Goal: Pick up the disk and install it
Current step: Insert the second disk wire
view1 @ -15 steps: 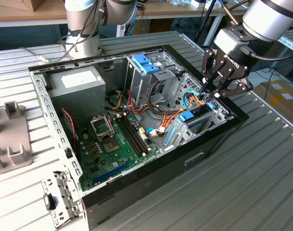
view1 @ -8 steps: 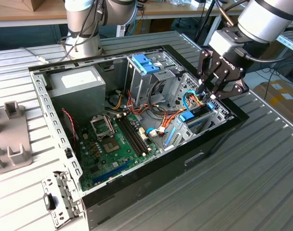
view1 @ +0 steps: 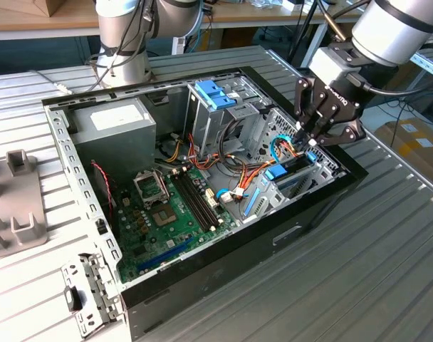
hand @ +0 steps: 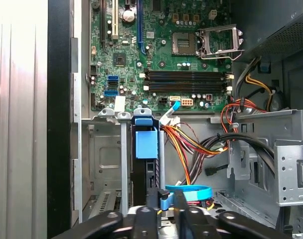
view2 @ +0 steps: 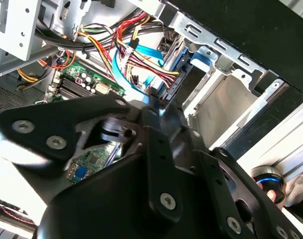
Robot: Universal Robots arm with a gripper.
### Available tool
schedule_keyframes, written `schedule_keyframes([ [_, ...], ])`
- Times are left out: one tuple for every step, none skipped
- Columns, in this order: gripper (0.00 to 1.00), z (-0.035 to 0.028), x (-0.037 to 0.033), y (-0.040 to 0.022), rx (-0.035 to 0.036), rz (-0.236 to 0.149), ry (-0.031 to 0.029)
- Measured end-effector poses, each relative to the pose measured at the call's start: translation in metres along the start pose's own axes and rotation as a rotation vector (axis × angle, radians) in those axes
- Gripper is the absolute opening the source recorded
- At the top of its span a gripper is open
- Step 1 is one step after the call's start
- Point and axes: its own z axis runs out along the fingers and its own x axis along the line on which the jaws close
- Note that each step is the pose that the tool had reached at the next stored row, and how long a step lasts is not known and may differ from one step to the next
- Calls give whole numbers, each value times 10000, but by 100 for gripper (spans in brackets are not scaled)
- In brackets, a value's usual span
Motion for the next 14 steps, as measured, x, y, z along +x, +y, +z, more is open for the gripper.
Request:
schedule_keyframes([
  [22,0,0,0,0,0,0],
  [16,0,0,0,0,0,0],
  [16,0,0,0,0,0,0],
  [16,0,1,0,0,0,0],
  [16,0,1,0,0,-1,0],
  [16,0,1,0,0,0,0],
  [16,0,1,0,0,0,0],
  [16,0,2,0,0,0,0],
  [16,0,2,0,-1,0,0],
  [16,0,3,0,0,0,-4],
  [16,0,8,0,0,-3,-45],
  [16,-1,16,0,-1,-5,-88],
  [16,-2,33,1,-1,-7,-120],
  [16,-4,47,1,-1,-8,-126],
])
